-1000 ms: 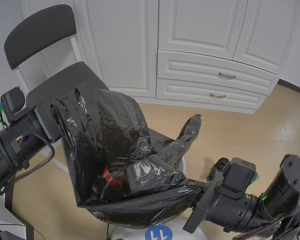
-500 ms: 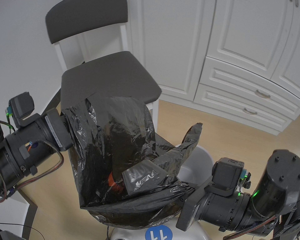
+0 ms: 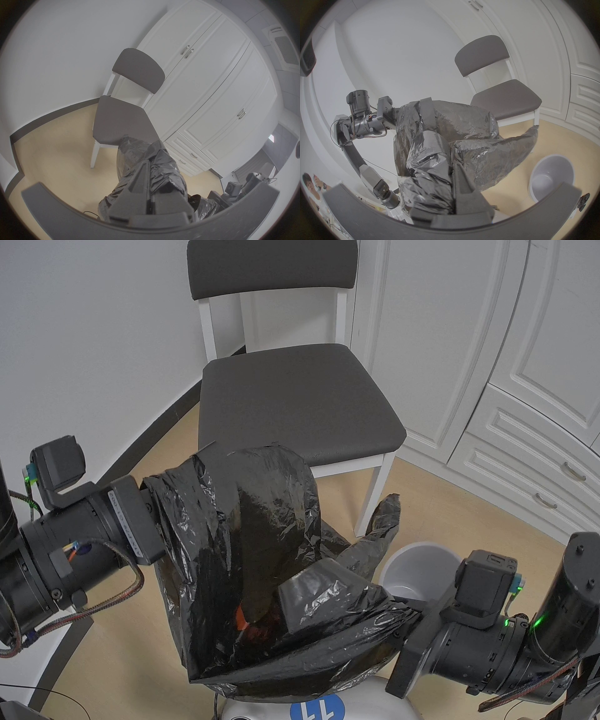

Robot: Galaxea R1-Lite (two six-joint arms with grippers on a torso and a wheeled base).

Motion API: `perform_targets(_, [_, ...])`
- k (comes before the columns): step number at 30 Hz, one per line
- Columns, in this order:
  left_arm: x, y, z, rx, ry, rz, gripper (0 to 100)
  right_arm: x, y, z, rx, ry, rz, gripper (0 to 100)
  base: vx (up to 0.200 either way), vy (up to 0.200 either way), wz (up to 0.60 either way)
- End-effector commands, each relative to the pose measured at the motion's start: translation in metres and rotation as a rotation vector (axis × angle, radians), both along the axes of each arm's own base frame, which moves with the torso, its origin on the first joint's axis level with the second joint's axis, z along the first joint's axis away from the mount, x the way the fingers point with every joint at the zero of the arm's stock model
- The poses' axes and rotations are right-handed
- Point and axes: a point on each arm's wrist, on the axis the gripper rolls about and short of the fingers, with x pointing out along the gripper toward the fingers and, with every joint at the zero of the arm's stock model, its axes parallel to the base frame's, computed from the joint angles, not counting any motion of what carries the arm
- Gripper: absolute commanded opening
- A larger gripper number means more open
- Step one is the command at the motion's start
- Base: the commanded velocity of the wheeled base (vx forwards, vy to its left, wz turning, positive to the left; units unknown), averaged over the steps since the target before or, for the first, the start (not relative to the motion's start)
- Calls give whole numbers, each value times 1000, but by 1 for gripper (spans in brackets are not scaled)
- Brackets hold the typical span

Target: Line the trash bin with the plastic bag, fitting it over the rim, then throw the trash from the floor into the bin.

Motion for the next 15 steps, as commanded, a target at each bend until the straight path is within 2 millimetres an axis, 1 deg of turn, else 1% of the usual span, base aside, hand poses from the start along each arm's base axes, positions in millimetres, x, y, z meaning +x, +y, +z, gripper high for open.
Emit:
perform_targets(1, [-2, 0, 0, -3, -2, -6, 0, -1, -2, 4, 21, -6, 2, 0, 0, 0, 0])
perform_targets(6, [-2, 1, 2, -9, -5, -6, 0, -4, -7, 16, 124, -65, 19, 0, 0, 0, 0])
perform_targets(8, [-2, 0, 2, -9, -5, -8, 0, -3, -9, 16, 112, -87, 16, 0, 0, 0, 0])
perform_targets(11, [-3, 1, 3, -13, -8, -8, 0, 3, -12, 14, 40, -150, -6, 0, 0, 0, 0])
perform_targets(13, [-4, 2, 4, -19, -13, -8, 0, 8, -13, 8, -23, -183, -41, 0, 0, 0, 0])
perform_targets(15, [-5, 4, 5, -24, -17, -8, 0, 5, -18, 0, -90, -216, -63, 0, 0, 0, 0])
